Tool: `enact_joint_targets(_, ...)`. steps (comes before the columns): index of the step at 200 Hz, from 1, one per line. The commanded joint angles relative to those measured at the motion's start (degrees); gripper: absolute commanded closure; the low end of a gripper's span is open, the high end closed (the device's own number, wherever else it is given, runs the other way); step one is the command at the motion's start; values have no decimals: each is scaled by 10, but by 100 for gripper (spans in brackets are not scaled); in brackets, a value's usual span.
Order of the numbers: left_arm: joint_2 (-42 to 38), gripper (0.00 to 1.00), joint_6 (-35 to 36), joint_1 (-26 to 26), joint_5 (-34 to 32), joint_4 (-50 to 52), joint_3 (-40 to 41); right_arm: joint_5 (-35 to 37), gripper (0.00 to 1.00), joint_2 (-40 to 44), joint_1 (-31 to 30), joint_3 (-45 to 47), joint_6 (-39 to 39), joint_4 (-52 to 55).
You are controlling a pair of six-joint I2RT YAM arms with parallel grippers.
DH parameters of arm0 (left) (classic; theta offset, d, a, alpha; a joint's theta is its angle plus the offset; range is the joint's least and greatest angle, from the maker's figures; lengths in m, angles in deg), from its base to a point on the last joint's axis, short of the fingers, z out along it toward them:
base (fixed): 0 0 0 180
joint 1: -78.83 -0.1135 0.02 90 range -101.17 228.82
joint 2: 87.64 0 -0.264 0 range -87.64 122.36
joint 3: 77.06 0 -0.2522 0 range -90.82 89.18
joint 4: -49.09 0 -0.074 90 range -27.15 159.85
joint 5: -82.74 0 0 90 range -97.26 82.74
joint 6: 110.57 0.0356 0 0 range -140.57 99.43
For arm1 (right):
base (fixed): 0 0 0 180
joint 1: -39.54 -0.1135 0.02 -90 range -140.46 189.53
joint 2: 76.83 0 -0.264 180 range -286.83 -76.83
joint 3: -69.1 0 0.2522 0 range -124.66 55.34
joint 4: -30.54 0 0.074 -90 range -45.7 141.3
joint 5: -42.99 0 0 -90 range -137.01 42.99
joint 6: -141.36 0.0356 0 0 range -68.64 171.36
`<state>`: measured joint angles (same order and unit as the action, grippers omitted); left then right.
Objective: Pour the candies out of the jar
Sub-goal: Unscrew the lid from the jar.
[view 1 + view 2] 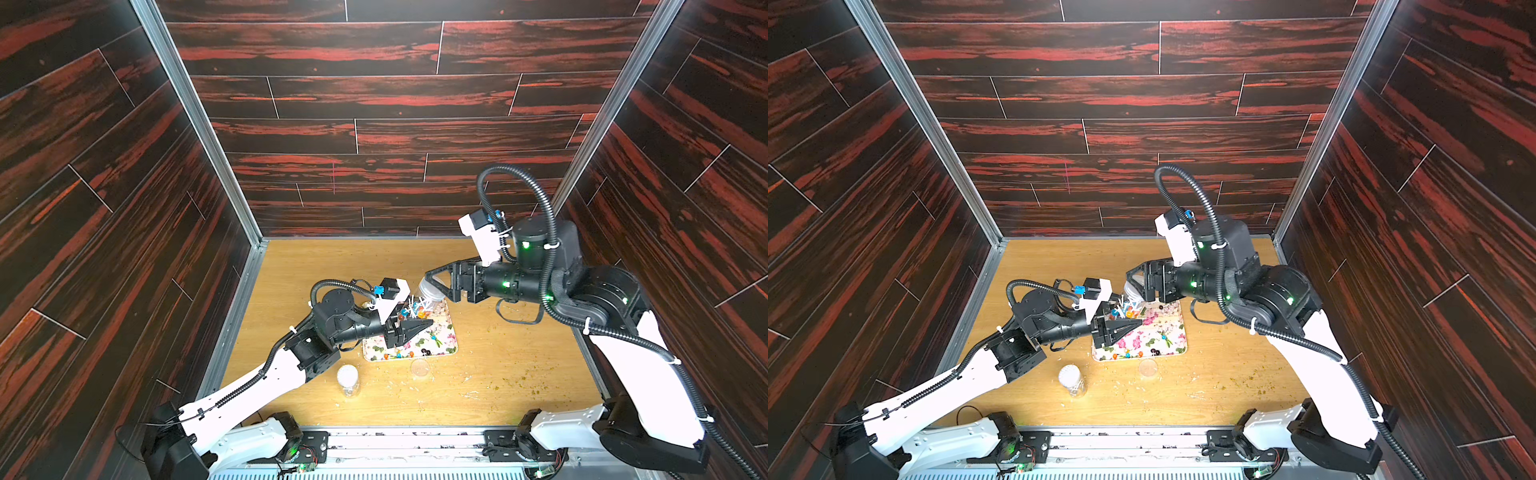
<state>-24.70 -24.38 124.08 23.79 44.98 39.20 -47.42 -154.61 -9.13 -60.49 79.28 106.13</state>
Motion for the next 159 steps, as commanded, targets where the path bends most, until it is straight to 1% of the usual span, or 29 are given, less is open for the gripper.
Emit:
enact_joint_targets(1,-4,44,7,-3,1,-17,-20,26,16,-16,-8,8,26,22)
enact_joint_targets(41,-6,44,10,-4,3,-12,-21,6,14,-19,-11,25,32,14)
enact_joint_targets(66,-7,44,9,-3,2,-12,-19,-2,22,-19,-11,27,32,15)
enact_joint_targets(91,-7,44,10,-4,1,-13,-18,-15,27,-19,-11,27,33,15)
enact_joint_targets(149,-4,44,7,-5,0,-18,-17,-26,28,-16,-13,31,30,14)
enact_joint_targets(159,-4,44,7,-4,0,-18,-18,-26,30,-16,-13,30,29,13)
